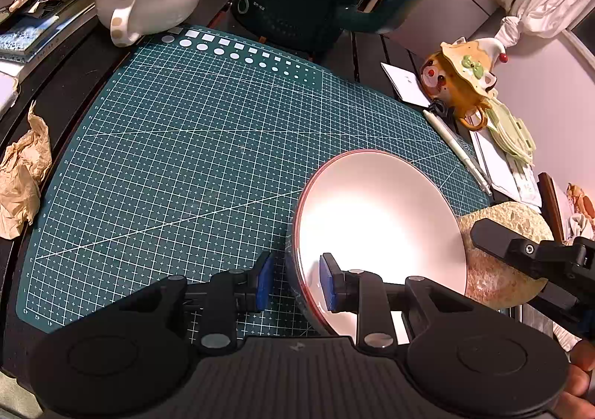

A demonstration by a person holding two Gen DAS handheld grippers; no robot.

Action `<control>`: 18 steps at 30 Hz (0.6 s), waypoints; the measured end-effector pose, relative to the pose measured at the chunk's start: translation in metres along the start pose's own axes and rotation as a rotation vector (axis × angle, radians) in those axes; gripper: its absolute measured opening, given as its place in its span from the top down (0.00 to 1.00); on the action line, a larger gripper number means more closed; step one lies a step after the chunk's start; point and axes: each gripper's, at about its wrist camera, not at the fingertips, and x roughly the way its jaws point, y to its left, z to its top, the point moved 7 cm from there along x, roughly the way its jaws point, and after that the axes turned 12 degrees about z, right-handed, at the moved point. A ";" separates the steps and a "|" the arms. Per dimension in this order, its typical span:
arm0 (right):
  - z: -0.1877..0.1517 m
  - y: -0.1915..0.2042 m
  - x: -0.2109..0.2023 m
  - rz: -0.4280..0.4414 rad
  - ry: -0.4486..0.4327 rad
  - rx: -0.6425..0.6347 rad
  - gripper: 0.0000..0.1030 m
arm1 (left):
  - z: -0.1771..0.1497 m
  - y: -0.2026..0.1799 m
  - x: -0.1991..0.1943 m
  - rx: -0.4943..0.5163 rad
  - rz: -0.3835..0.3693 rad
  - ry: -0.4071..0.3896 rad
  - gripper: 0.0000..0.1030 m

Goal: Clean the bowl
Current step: 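Hold the bowl with the left tool while the right tool presses the sponge on its base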

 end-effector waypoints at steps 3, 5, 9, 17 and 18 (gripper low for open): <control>-0.001 -0.001 0.001 -0.006 -0.010 0.002 0.85 | 0.000 0.000 0.000 0.001 0.000 0.000 0.74; -0.001 0.000 0.001 -0.007 -0.010 -0.002 0.85 | 0.000 0.000 0.000 0.001 0.000 0.001 0.74; -0.001 -0.001 0.002 -0.012 -0.009 -0.004 0.84 | 0.001 0.000 0.000 0.001 0.000 0.001 0.74; 0.000 -0.002 0.003 -0.027 -0.008 -0.002 0.85 | 0.001 0.000 0.000 0.002 -0.001 0.001 0.74; 0.000 -0.003 0.004 -0.032 -0.006 0.001 0.85 | 0.001 0.001 0.000 0.003 -0.002 0.001 0.74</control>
